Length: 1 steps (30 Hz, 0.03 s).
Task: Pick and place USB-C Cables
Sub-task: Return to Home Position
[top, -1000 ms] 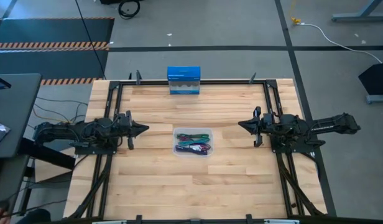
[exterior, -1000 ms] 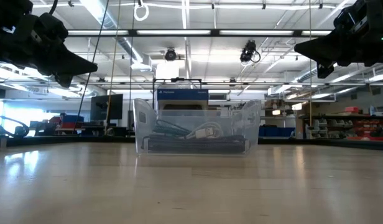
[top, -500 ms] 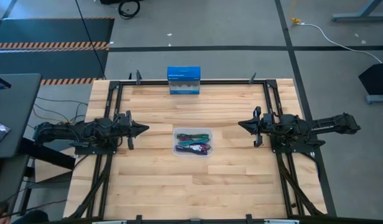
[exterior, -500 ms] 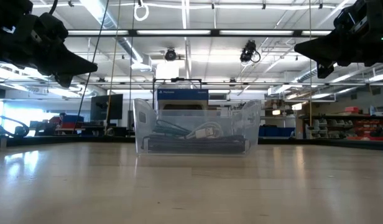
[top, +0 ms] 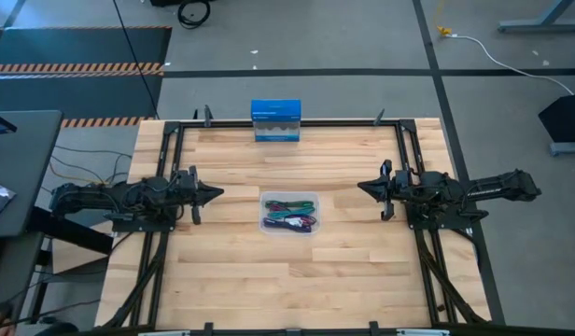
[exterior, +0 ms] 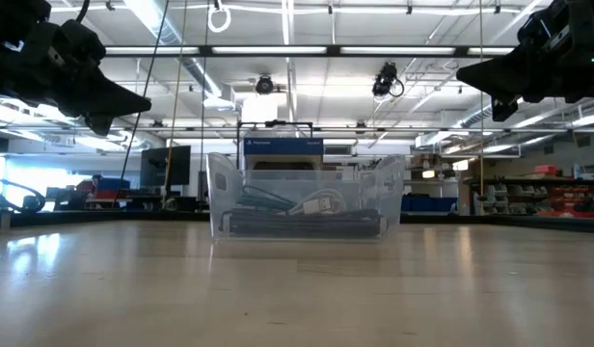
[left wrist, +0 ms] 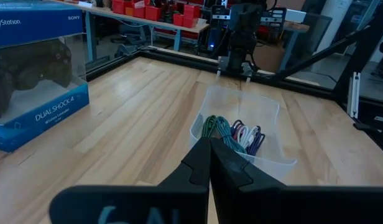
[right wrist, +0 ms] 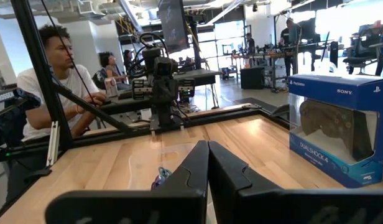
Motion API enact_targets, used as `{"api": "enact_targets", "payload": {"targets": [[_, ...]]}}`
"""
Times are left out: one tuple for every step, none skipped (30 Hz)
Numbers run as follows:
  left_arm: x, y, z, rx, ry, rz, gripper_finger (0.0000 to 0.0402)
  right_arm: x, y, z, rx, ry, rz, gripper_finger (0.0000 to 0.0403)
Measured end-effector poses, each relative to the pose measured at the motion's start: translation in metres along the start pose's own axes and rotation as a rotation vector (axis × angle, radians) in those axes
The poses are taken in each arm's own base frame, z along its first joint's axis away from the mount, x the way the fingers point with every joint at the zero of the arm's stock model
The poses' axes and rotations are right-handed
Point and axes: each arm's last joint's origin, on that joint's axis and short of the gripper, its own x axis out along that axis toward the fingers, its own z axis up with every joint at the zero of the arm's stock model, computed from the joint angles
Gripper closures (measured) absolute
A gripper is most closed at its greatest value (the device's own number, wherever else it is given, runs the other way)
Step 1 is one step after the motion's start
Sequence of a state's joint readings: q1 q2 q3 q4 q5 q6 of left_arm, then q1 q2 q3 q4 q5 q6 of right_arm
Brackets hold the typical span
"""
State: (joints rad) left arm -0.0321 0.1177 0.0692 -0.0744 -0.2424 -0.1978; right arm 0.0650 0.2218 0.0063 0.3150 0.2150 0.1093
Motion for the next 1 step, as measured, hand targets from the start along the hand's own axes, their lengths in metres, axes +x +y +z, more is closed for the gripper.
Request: {"api": "enact_targets", "payload": {"targets": [[0.0000,0.0000,0.0000,0.000,0.000,0.000,0.0395,0.0000,0.0000,0.0000,0.000,0.000,0.000,0.0390]]}}
